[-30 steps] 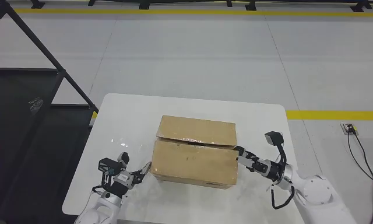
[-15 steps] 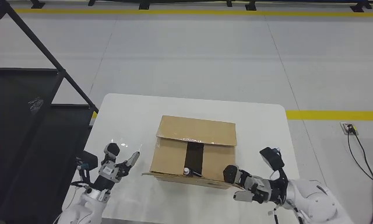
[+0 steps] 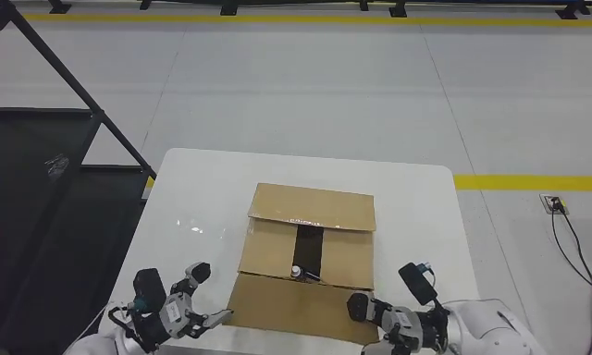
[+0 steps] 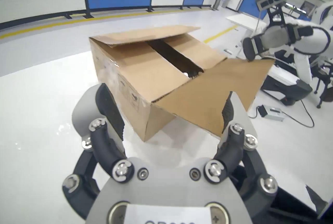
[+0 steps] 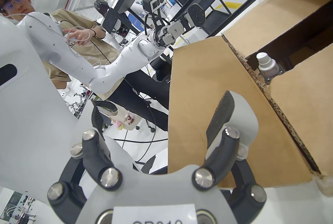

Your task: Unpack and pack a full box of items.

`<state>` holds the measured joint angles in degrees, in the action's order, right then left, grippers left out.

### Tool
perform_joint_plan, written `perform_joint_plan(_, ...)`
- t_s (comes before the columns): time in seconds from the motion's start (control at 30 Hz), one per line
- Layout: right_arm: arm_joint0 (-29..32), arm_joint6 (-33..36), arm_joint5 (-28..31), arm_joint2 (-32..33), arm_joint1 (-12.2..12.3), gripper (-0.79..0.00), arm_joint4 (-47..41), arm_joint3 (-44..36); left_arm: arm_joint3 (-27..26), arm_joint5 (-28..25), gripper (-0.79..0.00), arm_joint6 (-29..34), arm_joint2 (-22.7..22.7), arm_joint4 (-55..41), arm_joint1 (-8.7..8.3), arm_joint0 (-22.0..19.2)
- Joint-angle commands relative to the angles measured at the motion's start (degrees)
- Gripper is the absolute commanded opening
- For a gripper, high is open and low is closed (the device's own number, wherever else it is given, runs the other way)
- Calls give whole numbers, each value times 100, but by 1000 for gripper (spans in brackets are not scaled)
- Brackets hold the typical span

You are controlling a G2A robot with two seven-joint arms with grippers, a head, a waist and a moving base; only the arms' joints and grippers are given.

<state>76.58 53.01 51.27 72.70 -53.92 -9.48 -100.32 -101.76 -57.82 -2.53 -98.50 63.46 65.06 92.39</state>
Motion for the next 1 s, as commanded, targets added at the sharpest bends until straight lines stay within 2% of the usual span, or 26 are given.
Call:
perform_joint_plan(0.0, -27, -44, 43, -58, 21, 0, -130, 63, 56, 0, 0, -28, 37, 221, -8, -16)
perform_joint_plan(0.13, -152, -174, 159, -160, 30, 0, -740, 235, 139, 86, 0, -194, 116, 641, -21, -48)
perform_joint_plan(0.43, -637, -401, 62, -221, -15, 0, -2788, 574, 372, 228, 0, -561, 301, 1091, -47, -125)
perform_joint_plan(0.9, -658, -414, 17, -196, -15, 0, -2835, 628, 394, 243, 0, -569, 325, 1131, -56, -151)
perform_joint_plan(0.97, -653, -582, -163, -209, -31, 0, -2821, 566, 394, 243, 0, -569, 325, 1131, -56, -151)
